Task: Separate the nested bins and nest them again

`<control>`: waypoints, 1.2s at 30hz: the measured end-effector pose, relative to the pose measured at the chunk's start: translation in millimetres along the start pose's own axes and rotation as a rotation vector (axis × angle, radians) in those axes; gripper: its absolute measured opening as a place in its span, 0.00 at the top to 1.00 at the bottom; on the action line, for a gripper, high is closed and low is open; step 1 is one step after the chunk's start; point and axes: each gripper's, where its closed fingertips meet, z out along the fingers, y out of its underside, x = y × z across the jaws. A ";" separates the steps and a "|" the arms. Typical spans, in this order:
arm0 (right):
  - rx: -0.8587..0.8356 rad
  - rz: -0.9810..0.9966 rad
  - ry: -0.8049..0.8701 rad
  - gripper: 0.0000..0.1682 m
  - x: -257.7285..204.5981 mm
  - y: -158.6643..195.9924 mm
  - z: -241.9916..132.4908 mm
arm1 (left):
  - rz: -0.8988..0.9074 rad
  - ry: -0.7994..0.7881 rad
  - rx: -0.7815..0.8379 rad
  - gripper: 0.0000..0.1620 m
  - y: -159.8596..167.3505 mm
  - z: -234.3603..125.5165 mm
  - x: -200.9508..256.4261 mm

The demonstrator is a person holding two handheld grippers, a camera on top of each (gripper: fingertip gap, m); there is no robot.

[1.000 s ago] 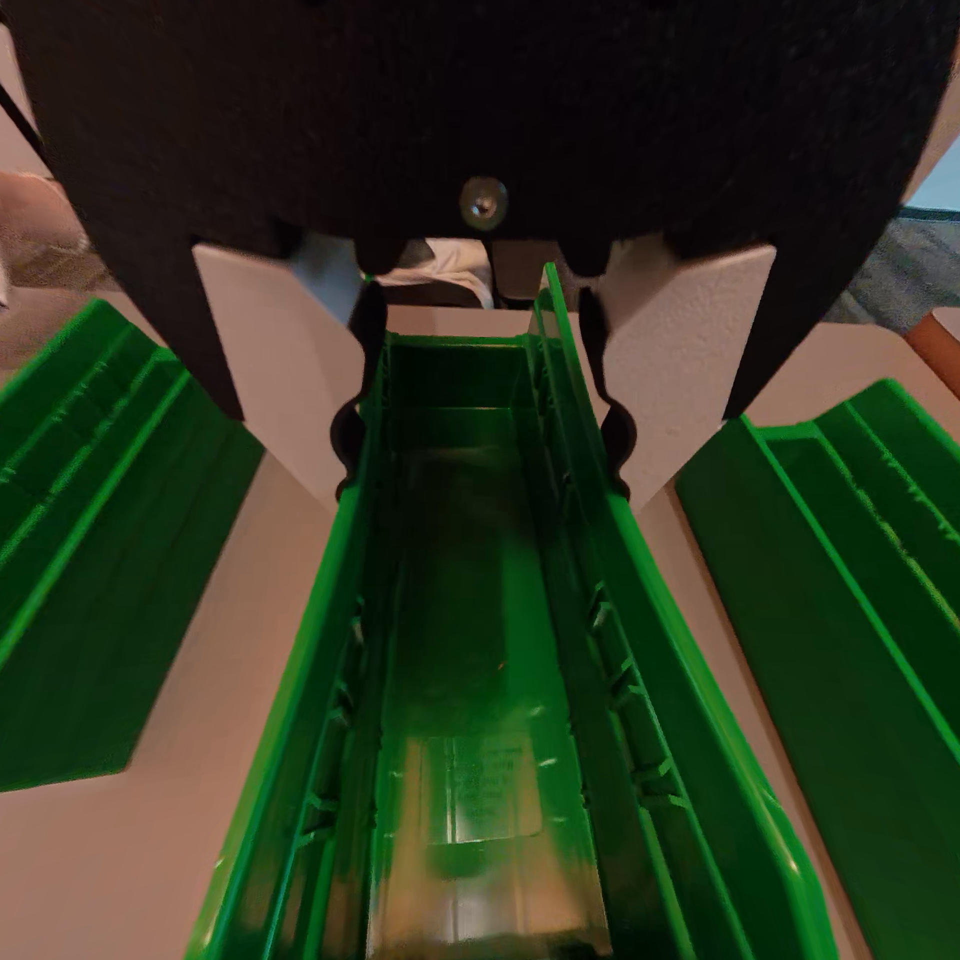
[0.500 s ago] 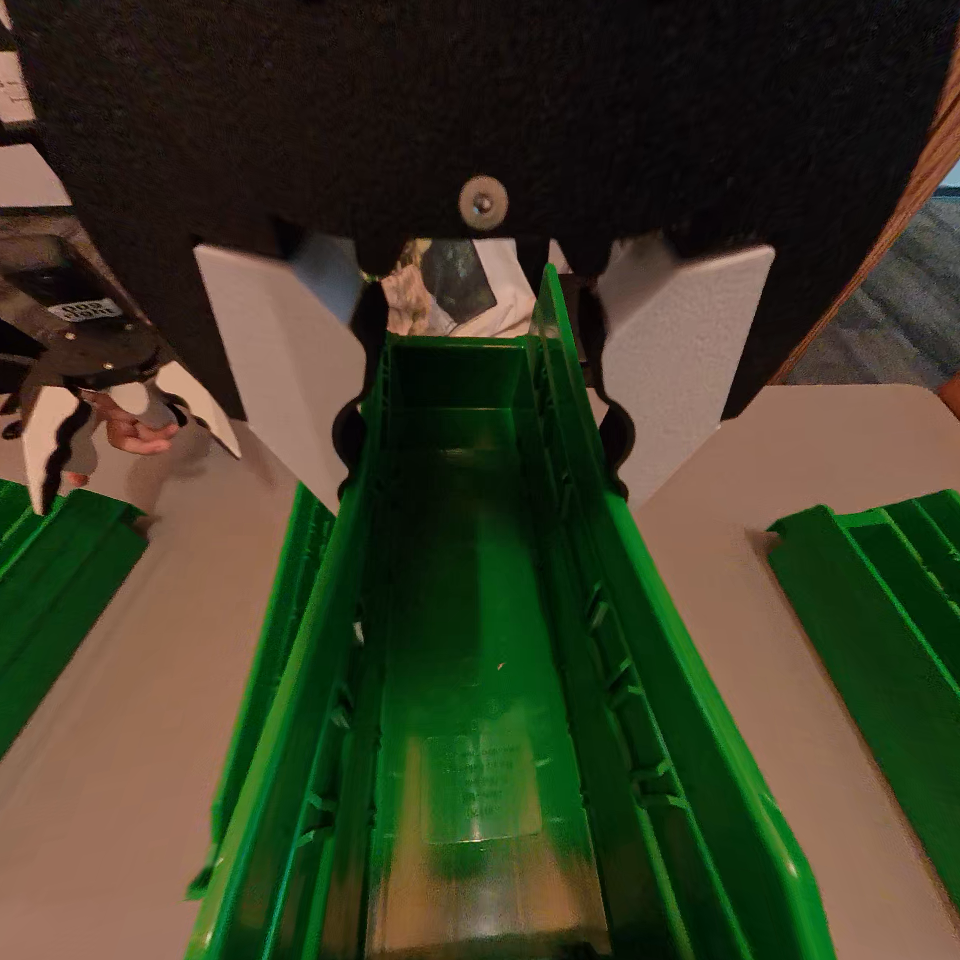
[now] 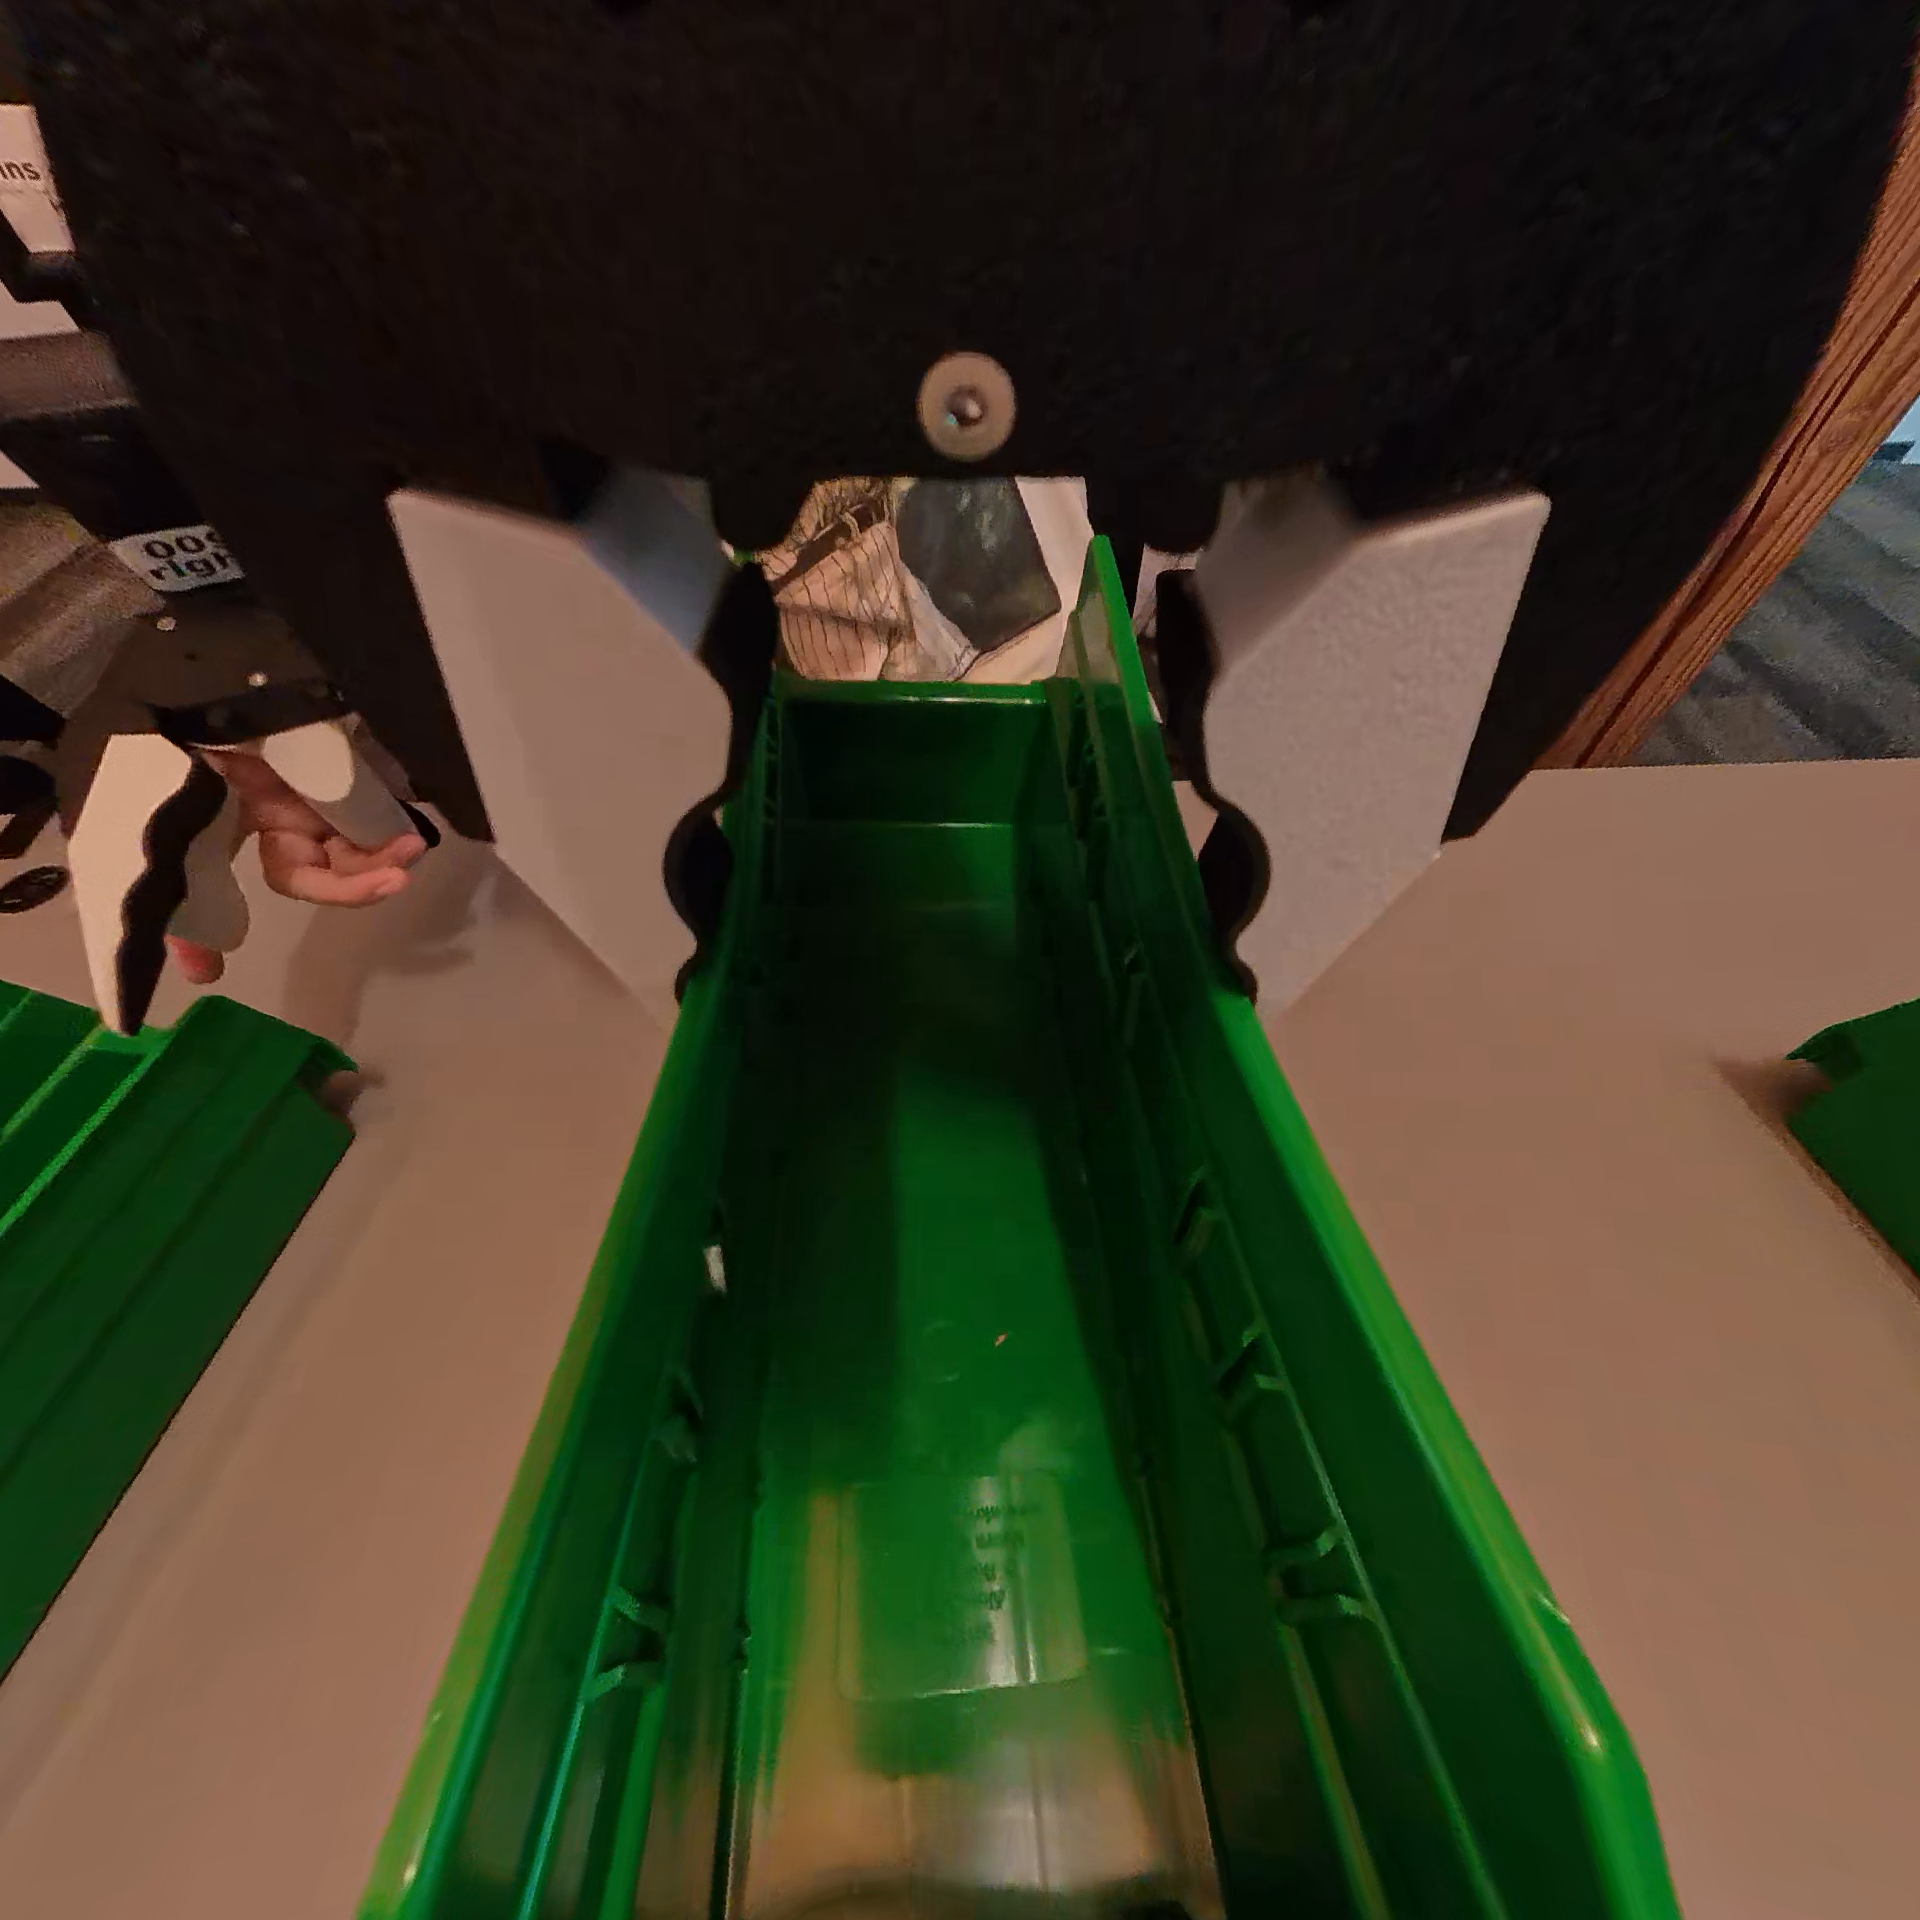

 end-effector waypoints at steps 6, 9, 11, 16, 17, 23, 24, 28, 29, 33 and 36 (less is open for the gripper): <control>-0.051 -0.079 0.057 0.24 11.5 8.1 -0.7 | -0.004 -0.009 -0.017 0.43 -5.8 19.0 2.4; -0.048 -0.059 0.050 0.23 13.7 8.8 -1.1 | -0.004 0.003 -0.025 0.43 -8.0 26.6 7.3; -0.046 -0.051 0.047 0.23 14.7 9.0 -1.4 | -0.002 -0.010 -0.028 0.43 -9.0 31.8 8.7; -0.048 -0.049 0.052 0.23 17.7 9.9 -2.4 | 0.006 -0.032 -0.002 0.43 -16.3 43.3 12.1; -0.048 -0.047 0.052 0.23 18.2 10.1 -2.5 | 0.004 -0.039 0.010 0.43 -18.5 45.3 11.8; -0.048 -0.040 0.057 0.23 21.6 11.1 -3.1 | -0.002 -0.049 0.029 0.43 -20.4 61.7 10.4; -0.048 -0.037 0.057 0.24 22.0 11.3 -3.2 | -0.004 -0.047 0.037 0.44 -21.2 63.6 10.3; -0.048 -0.036 0.062 0.24 23.8 11.6 -4.1 | -0.004 -0.046 0.043 0.44 -20.6 70.4 10.4; -0.048 -0.033 0.062 0.24 24.1 11.6 -4.2 | -0.003 -0.048 0.046 0.44 -20.5 71.9 10.4; -0.048 -0.031 0.062 0.24 24.9 12.0 -4.4 | 0.002 -0.056 0.053 0.43 -21.0 75.9 11.3; -0.049 -0.032 0.061 0.24 24.8 11.9 -4.5 | 0.001 -0.058 0.063 0.44 -22.2 76.6 11.6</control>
